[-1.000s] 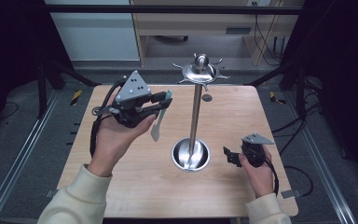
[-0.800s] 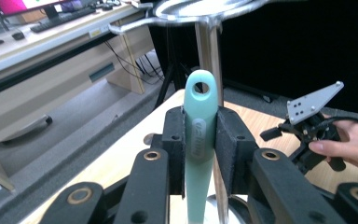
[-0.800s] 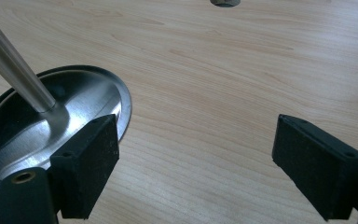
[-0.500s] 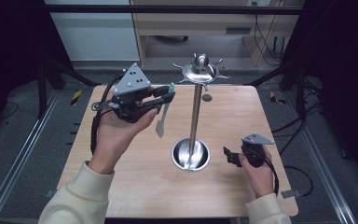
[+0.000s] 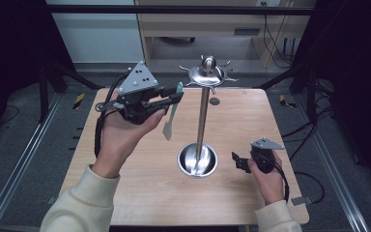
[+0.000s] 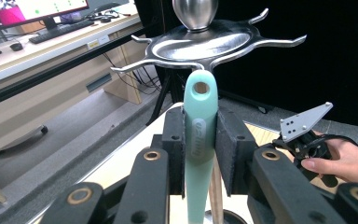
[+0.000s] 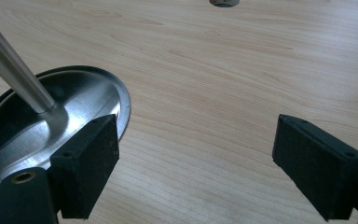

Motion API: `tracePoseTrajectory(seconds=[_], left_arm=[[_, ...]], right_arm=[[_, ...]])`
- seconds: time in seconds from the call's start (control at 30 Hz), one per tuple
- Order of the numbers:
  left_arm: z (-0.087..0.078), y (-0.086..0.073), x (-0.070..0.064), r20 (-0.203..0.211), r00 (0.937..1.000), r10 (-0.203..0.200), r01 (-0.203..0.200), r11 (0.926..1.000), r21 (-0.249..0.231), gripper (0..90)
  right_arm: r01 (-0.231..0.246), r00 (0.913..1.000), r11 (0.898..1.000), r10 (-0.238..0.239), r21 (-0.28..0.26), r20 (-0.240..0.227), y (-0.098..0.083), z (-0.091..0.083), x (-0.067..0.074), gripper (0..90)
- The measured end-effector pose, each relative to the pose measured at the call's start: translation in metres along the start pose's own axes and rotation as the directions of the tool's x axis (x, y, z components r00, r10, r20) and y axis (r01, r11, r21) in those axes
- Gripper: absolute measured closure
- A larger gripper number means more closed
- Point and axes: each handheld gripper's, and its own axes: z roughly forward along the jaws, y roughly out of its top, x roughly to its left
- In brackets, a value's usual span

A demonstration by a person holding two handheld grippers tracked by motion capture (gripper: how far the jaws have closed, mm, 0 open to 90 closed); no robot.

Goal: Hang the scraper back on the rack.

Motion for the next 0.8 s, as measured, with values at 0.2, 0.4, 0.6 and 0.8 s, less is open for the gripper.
tracePoseTrajectory(seconds=[0.2, 0.4, 0.6, 0.8], left_arm=[[0.001, 0.0011, 0.0006, 0.007, 1.0, -0.006, 0.006, 1.0, -0.007, 74.3], [0.0011, 0.0006, 0.0021, 0.02, 0.9997, -0.015, 0.015, 0.9998, -0.01, 74.3], [-0.0003, 0.0005, 0.0028, 0.021, 0.9997, -0.014, 0.014, 0.9998, -0.011, 74.3], [0.002, 0.0006, 0.002, 0.027, 0.9995, -0.015, 0.015, 0.9998, -0.009, 74.3]], right_arm=[[-0.002, 1.0, 1.0, 0.002, 0.0, 0.001, 0.0, -0.0003, -0.0005, 14.7], [-0.002, 1.0, 1.0, 0.002, 0.002, 0.0, 0.0, -0.0003, -0.0006, 14.7], [0.001, 1.0, 1.0, -0.001, 0.001, -0.001, -0.0001, -0.0002, -0.0012, 14.7], [-0.002, 1.0, 1.0, 0.002, 0.001, -0.001, -0.0001, -0.0003, -0.0012, 14.7]])
